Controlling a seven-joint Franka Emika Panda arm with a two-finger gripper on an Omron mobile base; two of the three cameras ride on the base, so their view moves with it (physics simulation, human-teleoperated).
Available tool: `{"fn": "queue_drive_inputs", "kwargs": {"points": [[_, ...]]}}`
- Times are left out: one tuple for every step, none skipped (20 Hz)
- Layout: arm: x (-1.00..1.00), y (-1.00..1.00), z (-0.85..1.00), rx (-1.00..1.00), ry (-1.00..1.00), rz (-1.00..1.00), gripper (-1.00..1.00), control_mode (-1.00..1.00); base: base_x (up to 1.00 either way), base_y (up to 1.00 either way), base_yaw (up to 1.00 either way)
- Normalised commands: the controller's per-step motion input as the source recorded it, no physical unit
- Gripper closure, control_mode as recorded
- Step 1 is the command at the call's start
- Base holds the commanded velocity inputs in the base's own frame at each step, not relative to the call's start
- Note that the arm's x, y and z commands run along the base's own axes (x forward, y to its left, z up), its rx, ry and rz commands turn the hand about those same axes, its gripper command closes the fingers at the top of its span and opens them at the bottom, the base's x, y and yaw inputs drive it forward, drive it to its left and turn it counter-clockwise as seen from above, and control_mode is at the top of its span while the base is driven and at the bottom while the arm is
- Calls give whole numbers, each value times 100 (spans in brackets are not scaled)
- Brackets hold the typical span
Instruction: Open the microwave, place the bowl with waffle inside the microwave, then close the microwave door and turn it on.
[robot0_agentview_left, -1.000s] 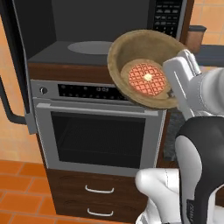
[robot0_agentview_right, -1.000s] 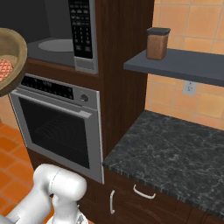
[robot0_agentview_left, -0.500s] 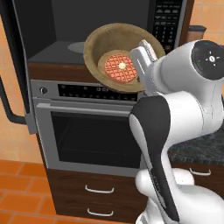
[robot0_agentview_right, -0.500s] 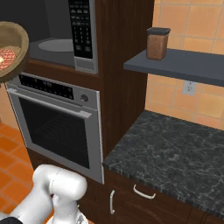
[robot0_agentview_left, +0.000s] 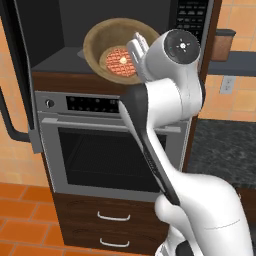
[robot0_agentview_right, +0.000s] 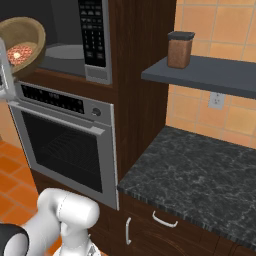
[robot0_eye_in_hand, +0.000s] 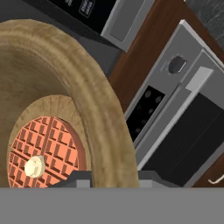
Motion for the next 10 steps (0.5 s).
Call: {"fn": "queue_drive_inputs", "kwargs": {"points": [[96, 2, 0, -3, 0, -3, 100, -100, 0, 0, 0], [100, 0, 0, -3, 0, -3, 100, -100, 0, 0, 0], [99, 0, 0, -2, 0, -3, 100, -100, 0, 0, 0], [100, 0, 0, -1, 3, -3, 100, -100, 0, 0, 0], [100, 0, 0, 0, 6, -3, 100, -100, 0, 0, 0], [100, 0, 0, 0, 1, -3, 100, -100, 0, 0, 0], [99, 0, 1, 0, 2, -3, 100, -100, 0, 0, 0], [100, 0, 0, 0, 4, -2, 100, -100, 0, 0, 0], [100, 4, 0, 0, 4, -3, 100, -100, 0, 0, 0], [98, 11, 1, -3, 2, -4, 100, -100, 0, 0, 0]]}}
